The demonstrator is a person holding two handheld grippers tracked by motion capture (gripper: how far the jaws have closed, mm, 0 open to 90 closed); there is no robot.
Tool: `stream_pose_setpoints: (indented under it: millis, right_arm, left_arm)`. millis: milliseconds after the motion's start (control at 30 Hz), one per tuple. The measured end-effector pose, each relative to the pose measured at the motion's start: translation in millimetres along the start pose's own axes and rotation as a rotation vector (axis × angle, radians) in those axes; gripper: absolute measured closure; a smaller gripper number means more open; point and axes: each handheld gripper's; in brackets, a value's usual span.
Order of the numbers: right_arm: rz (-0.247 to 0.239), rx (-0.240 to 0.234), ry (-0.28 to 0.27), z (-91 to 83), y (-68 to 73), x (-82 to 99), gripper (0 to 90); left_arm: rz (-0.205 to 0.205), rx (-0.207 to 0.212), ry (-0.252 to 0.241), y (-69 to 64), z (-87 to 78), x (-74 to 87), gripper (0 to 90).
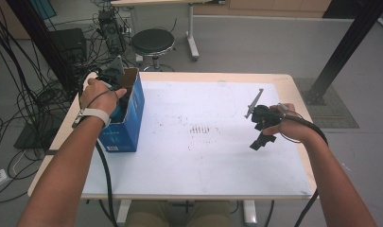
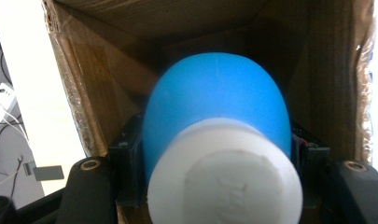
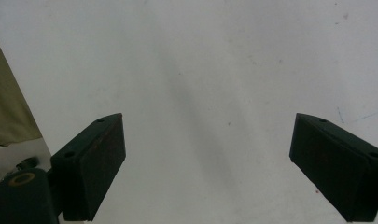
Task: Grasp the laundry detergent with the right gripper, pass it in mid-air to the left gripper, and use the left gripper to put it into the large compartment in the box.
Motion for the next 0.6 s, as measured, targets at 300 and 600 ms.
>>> stream_pose_setpoints:
  millis: [300, 600]
  right_arm:
    - [0.004, -0.003, 0.004, 1.0, 0.2, 1.6, 10.7]
    - [0.003, -0.006, 0.004, 2.1, 0.7, 1.4, 10.7]
  left_arm:
    - [0.000, 0.000, 0.000, 0.1, 0.1, -0.6, 37.0]
    - [-0.002, 0.001, -0.010, 1.0, 0.4, -0.2, 35.2]
Point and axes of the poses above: each handheld gripper's, and its own axes: z roughly forward along the jaws, x roughly out of its underside, y roughly to its left, and after that the axes turned 6 degrees about -z, right-handed
